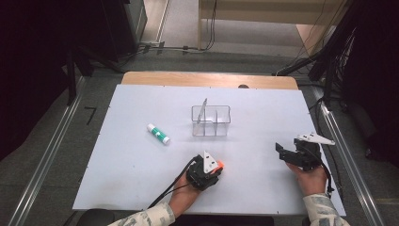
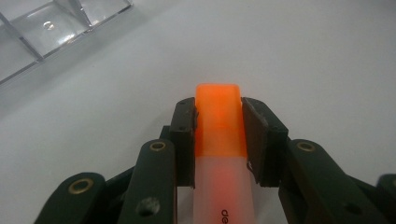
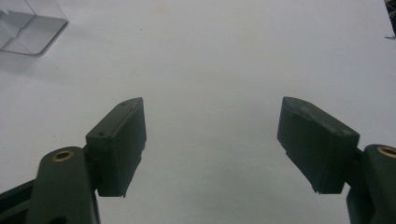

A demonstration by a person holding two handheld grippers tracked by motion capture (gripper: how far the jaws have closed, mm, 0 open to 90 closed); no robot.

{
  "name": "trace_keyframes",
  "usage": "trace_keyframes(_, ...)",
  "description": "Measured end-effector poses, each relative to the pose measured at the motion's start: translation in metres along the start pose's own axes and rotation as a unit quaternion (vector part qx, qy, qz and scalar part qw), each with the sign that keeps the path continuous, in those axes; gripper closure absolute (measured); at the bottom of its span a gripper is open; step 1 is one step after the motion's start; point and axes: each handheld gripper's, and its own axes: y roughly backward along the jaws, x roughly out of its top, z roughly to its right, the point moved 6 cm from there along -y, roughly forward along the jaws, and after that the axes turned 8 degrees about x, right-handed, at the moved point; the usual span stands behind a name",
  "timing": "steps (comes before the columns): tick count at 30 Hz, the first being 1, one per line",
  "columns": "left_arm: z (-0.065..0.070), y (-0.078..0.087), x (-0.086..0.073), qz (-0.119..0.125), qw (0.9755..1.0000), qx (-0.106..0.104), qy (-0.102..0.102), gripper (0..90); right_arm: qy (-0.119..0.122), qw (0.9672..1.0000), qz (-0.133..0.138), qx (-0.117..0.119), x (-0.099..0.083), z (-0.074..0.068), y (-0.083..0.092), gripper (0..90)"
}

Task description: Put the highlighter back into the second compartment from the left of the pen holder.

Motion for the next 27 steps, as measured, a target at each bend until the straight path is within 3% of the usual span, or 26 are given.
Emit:
trace_keyframes(14,-0.006,0.006,0.007,0.012,0.9998,-0.005,0.012,67.5,0.001,1.0000,0.000,0.000,0.000,0.000,0.000,22.3)
trace_keyframes(27,-0.020,0.016,0.021,0.034,0.9983,-0.005,0.046,67.5,0.000,1.0000,-0.001,0.000,0.000,0.000,0.000,22.3)
